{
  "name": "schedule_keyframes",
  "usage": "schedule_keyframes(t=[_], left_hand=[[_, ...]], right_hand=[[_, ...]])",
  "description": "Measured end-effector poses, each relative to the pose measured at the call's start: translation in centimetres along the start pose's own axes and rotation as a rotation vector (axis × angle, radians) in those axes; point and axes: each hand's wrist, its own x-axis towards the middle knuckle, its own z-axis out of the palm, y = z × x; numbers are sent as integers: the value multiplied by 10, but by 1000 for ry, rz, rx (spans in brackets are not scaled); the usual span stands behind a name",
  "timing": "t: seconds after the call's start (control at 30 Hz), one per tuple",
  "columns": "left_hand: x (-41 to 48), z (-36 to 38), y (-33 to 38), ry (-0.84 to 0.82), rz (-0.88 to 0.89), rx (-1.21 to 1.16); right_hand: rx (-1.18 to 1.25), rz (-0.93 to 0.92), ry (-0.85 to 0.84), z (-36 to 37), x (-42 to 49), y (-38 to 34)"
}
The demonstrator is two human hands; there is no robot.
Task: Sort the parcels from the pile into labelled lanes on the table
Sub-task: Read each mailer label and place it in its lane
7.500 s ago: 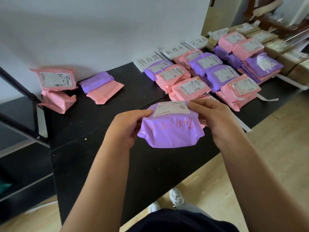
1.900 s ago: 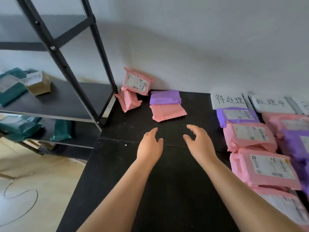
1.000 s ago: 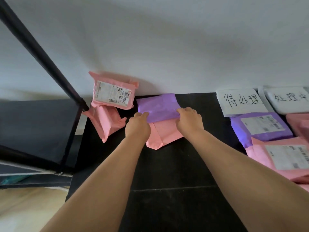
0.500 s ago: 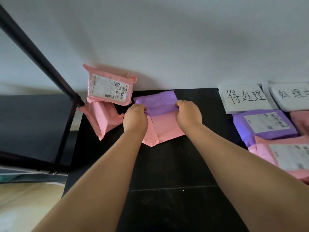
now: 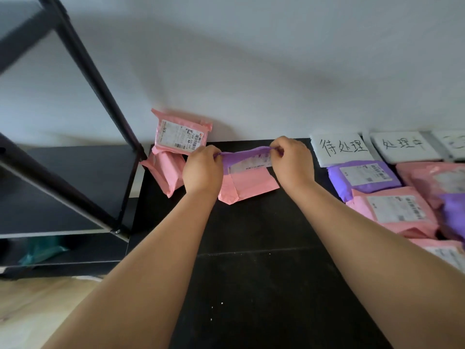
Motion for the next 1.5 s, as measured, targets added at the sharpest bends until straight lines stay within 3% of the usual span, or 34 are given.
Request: schedule_keyframes(t=[0.2, 0.53, 0.73, 0.93, 1.2, 1.33, 1.5], left_hand=[[-62, -29, 15, 45, 96, 65], [-153, -45, 26, -161, 228, 167], [-195, -46, 31, -319, 26, 34], [-229, -32, 35, -355, -180, -121], [-293, 8, 41, -353, -532, -427], [-320, 31, 19, -319, -652, -366], [-350, 46, -7, -346, -628, -151]], right_hand=[[16, 12, 49, -35, -54, -20], [-55, -30, 17, -61, -151, -40], [-23, 112, -75, -80, -197, -25], [116, 355, -167, -88, -237, 9], [88, 466, -283, -93, -294, 67], [5, 437, -344, -90, -318, 84], [-94, 367, -448, -74, -346, 92]])
